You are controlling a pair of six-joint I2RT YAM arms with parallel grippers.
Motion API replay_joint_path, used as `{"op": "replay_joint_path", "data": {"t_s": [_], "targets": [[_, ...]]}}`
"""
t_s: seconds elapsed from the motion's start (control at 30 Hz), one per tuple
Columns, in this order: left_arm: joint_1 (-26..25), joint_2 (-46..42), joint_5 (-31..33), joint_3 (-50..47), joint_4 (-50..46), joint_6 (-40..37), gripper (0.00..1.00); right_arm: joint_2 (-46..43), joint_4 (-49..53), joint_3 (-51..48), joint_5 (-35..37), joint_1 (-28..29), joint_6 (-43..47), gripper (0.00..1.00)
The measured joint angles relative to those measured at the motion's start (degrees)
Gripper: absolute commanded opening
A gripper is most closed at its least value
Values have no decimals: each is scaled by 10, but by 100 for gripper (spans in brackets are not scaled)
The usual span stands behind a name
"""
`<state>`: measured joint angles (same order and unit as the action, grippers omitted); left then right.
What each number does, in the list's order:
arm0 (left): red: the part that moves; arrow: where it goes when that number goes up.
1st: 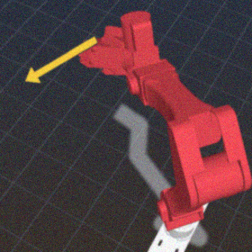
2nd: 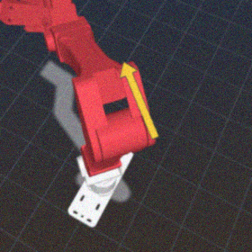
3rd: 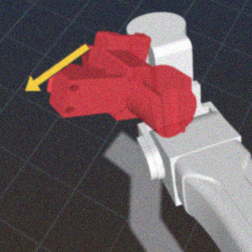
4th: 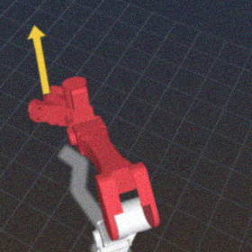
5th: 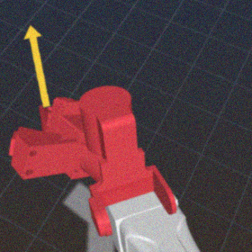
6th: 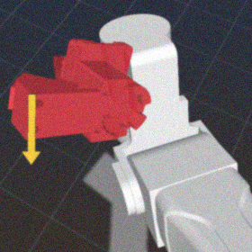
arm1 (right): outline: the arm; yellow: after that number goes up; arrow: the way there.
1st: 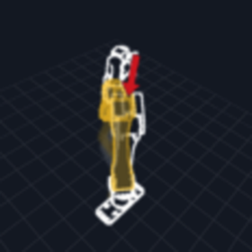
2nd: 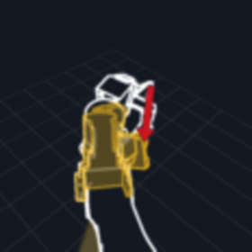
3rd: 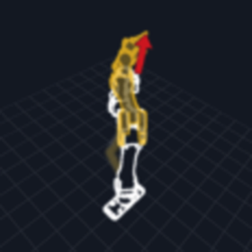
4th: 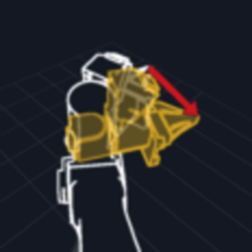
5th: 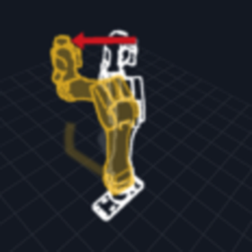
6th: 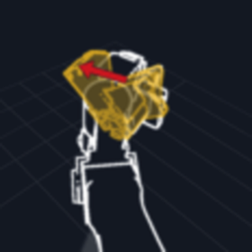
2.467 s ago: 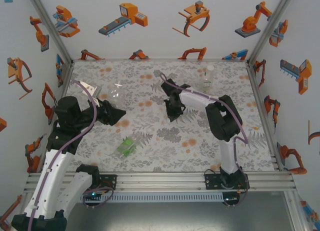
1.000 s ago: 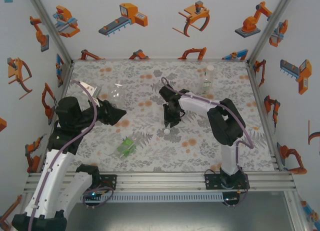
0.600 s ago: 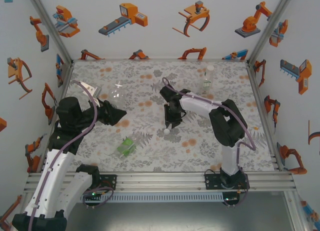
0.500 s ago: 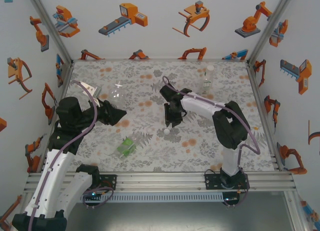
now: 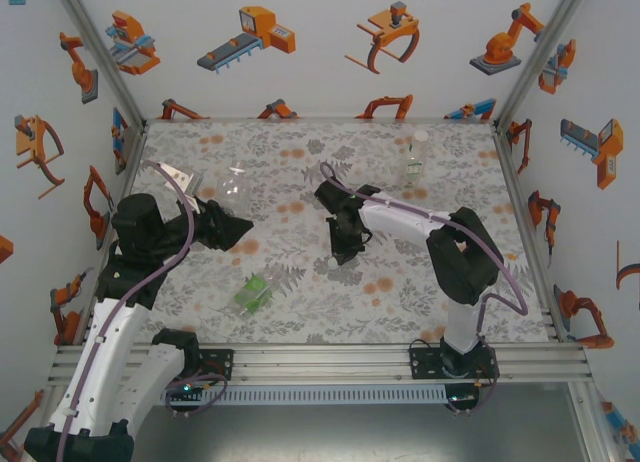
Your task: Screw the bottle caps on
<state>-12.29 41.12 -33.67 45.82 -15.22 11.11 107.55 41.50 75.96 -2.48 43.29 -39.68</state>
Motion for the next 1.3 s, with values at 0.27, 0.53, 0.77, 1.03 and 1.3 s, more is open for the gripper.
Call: {"op": "replay_joint_path", "data": {"t_s": [0.27, 0.53, 0.77, 1.03, 1.3], "targets": [[0, 0, 0, -1, 2, 0, 0, 9, -8, 0, 5, 0, -1, 11], [0, 0, 0, -1, 2, 0, 0, 23, -21, -2, 9, 0, -1, 5], [0, 0, 0, -1, 2, 0, 0, 28, -39, -22, 7, -2, -4, 0], [0, 7, 0, -1, 2, 0, 0, 3, -81, -62, -26, -24, -11, 0], [0, 11, 0, -1, 2, 0, 0, -38, -60, -72, 21, -45, -13, 7]]}}
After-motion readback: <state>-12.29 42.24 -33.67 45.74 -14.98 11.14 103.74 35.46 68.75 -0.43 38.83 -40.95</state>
